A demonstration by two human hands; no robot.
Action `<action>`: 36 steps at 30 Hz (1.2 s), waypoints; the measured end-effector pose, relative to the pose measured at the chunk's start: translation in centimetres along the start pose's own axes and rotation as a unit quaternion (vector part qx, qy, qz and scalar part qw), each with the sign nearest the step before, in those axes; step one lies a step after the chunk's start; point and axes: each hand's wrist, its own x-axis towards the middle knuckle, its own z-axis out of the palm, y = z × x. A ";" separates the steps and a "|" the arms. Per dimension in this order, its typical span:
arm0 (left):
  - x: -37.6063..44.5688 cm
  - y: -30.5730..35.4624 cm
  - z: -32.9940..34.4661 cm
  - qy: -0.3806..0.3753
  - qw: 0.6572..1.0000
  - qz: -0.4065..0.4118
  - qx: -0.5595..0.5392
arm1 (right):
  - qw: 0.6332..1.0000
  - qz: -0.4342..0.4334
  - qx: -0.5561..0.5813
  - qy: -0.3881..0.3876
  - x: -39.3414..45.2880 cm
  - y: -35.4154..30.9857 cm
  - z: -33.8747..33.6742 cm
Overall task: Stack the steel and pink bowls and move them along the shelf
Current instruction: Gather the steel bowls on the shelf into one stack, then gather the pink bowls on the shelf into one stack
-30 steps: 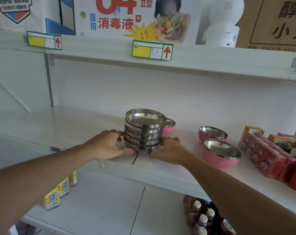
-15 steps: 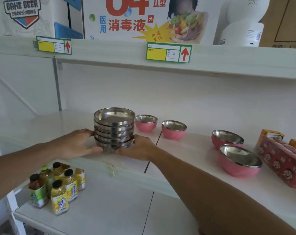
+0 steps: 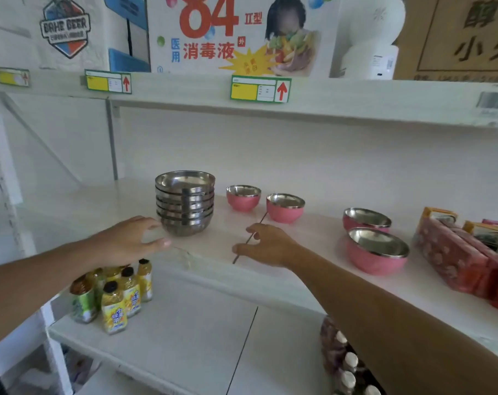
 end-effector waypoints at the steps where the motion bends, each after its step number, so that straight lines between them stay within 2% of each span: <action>1: -0.8 1.2 0.0 0.013 1.000 -0.005 -0.003 | 1.000 -0.001 -0.001 0.002 -1.3 0.7 -0.6; 5: -4.4 7.3 0.2 0.043 0.999 -0.008 -0.017 | 1.000 0.002 -0.004 0.028 -7.1 3.3 -3.3; 12: -11.8 19.1 3.8 0.026 0.998 0.034 0.034 | 0.997 -0.007 0.015 0.072 -17.8 8.7 -7.0; 19: -13.7 26.9 5.6 -0.004 0.996 0.080 0.042 | 0.995 0.031 0.002 0.094 -25.6 12.3 -10.0; 26: -12.9 31.1 5.6 -0.019 0.991 0.127 0.030 | 0.991 0.072 -0.012 0.114 -28.7 12.2 -11.2; 31: -11.5 31.7 6.2 -0.029 0.985 0.165 -0.037 | 0.981 0.128 0.004 0.144 -29.0 11.6 -10.8; 36: -10.8 30.2 7.7 -0.027 0.976 0.207 -0.052 | 0.969 0.188 0.018 0.160 -28.7 11.7 -10.0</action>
